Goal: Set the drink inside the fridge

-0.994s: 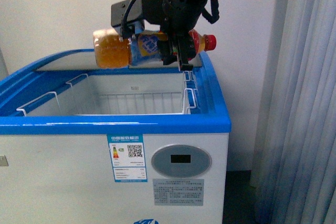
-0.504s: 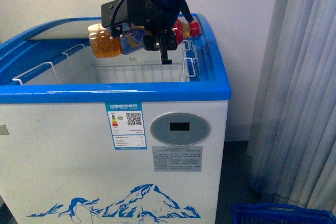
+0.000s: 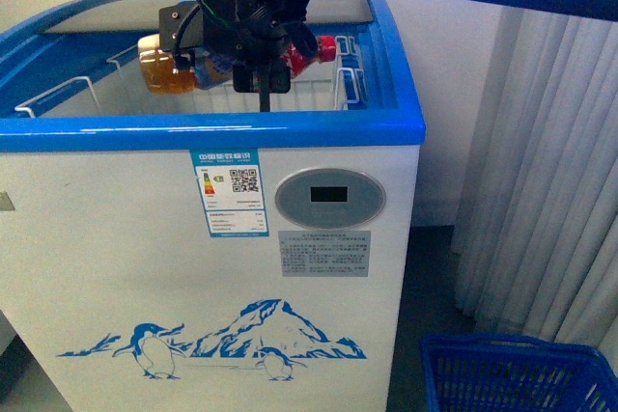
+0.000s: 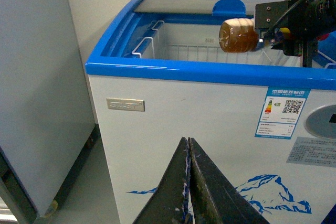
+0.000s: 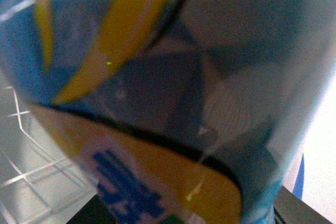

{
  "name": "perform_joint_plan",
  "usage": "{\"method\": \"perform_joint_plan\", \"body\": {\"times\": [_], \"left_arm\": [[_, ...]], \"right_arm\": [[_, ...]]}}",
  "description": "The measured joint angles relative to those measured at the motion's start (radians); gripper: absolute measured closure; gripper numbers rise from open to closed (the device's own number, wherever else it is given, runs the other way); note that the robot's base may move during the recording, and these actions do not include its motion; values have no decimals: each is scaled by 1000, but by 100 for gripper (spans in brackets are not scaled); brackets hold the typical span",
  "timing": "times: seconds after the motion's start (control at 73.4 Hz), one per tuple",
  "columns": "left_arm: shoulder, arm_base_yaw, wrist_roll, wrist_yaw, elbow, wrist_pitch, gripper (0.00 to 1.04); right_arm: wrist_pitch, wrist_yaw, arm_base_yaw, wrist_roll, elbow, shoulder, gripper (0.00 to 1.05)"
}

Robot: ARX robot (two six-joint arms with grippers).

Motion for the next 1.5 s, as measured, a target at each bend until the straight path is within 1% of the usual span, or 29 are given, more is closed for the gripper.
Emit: {"method": "perform_joint_plan", "body": {"times": [0.191, 0.449, 0.545, 0.572, 0.586, 0.667, 0.681, 0.694, 0.776, 0.79, 0.803, 0.831, 0.858, 0.899, 0.94, 0.98, 1.008, 1.035, 1.117, 1.13, 1.144, 1.157, 1.185, 1.198, 1.239, 1.334, 1.375, 1.416, 1.498], "left_arm": [[-53, 0, 0, 0, 0, -53, 102], [-112, 0, 0, 0, 0, -113, 102], [-231, 0, 0, 0, 0, -263, 102], [-256, 0, 0, 0, 0, -275, 102], [-266, 0, 0, 0, 0, -277, 102], [-276, 0, 0, 0, 0, -282, 102], [-277, 0, 0, 0, 0, -283, 102], [-277, 0, 0, 0, 0, -283, 102], [-277, 0, 0, 0, 0, -283, 102], [-277, 0, 0, 0, 0, -283, 102], [-277, 0, 0, 0, 0, -283, 102], [-277, 0, 0, 0, 0, -284, 102], [-277, 0, 0, 0, 0, -284, 102], [-277, 0, 0, 0, 0, -284, 102], [-277, 0, 0, 0, 0, -284, 102], [-277, 0, 0, 0, 0, -284, 102], [-277, 0, 0, 0, 0, -284, 102], [-277, 0, 0, 0, 0, -284, 102], [-277, 0, 0, 0, 0, -284, 102], [-277, 0, 0, 0, 0, -284, 102], [-277, 0, 0, 0, 0, -284, 102], [-277, 0, 0, 0, 0, -284, 102], [-278, 0, 0, 0, 0, -284, 102], [-277, 0, 0, 0, 0, -284, 102], [-277, 0, 0, 0, 0, -285, 102], [-277, 0, 0, 0, 0, -285, 102], [-277, 0, 0, 1, 0, -285, 102], [-277, 0, 0, 0, 0, -285, 102], [-277, 0, 0, 0, 0, -285, 102]], "right_arm": [[68, 19, 0, -7, 11, 37, 65], [72, 13, 2, -14, 12, 39, 65], [67, 9, 2, -14, 13, 39, 65], [67, 10, 1, -13, 13, 39, 58], [69, 10, 1, -13, 14, 39, 52], [78, -2, 1, -13, 14, 39, 34], [84, -11, 1, -14, 14, 39, 28], [84, -11, 1, -14, 14, 39, 28], [104, -19, 0, 4, 13, 39, 12], [104, -19, 0, 4, 13, 39, 12], [109, -20, 0, 27, 12, 38, 7], [109, -20, 0, 27, 12, 38, 7], [122, -25, -3, 69, 11, 37, 2], [127, -24, -5, 86, 9, 37, 2], [132, -23, -6, 103, 6, 34, 6], [130, -13, -14, 153, 0, 21, 15], [122, -6, -26, 214, -2, 6, 9], [140, 7, -36, 266, -42, -29, 6], [290, 60, -88, 489, -343, -249, 8], [310, 79, -104, 569, -416, -309, 8], [316, 89, -112, 586, -454, -341, 8], [321, 104, -129, 668, -529, -409, 8], [321, 114, -154, 766, -643, -515, 8], [318, 114, -163, 783, -682, -552, 8], [288, 113, -211, 964, -877, -748, 8], [193, 102, -295, 1234, -1236, -1129, 8], [149, 92, -315, 1318, -1363, -1262, 8], [93, 50, -336, 1410, -1511, -1411, 8], [-16, 14, -345, 1529, -1734, -1654, 8]]}}
